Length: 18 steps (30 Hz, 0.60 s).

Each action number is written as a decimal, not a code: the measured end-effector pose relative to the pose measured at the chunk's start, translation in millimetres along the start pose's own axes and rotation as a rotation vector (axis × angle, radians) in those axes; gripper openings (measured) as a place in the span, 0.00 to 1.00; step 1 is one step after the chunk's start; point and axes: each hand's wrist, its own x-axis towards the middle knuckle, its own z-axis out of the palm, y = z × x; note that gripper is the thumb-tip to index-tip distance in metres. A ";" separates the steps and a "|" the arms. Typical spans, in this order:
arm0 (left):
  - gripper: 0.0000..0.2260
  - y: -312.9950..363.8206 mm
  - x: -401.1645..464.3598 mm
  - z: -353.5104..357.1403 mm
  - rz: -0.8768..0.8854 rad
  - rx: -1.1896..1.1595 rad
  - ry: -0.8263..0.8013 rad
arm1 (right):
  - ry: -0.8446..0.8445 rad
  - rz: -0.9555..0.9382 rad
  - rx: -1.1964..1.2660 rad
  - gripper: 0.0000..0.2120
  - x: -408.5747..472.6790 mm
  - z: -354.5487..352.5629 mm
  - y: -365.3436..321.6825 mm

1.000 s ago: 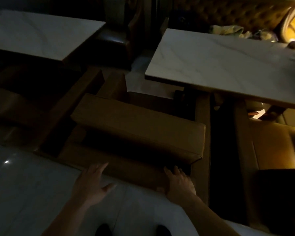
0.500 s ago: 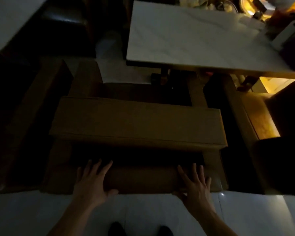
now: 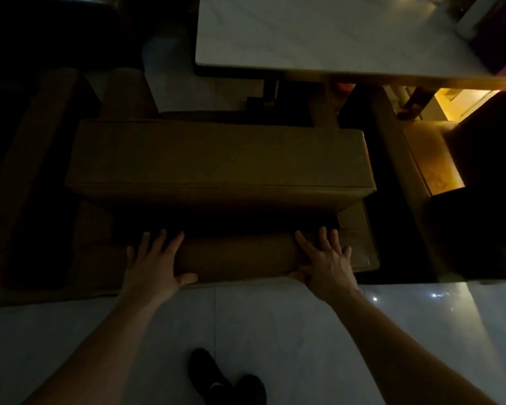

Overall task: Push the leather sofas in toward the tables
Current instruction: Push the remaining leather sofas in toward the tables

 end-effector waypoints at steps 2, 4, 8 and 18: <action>0.43 4.8 -8.3 3.1 -0.010 -0.018 0.034 | 0.008 -0.002 0.021 0.45 -6.2 -0.4 -0.9; 0.41 9.2 -19.7 7.8 -0.018 -0.048 0.081 | -0.007 -0.011 0.035 0.45 -11.0 -1.2 -1.5; 0.39 11.3 -37.8 14.3 -0.015 -0.042 0.107 | -0.046 -0.034 0.076 0.44 -23.0 -2.8 4.7; 0.36 11.0 -94.2 -35.6 -0.087 -0.016 0.094 | -0.066 -0.011 0.126 0.41 -64.4 -26.0 3.5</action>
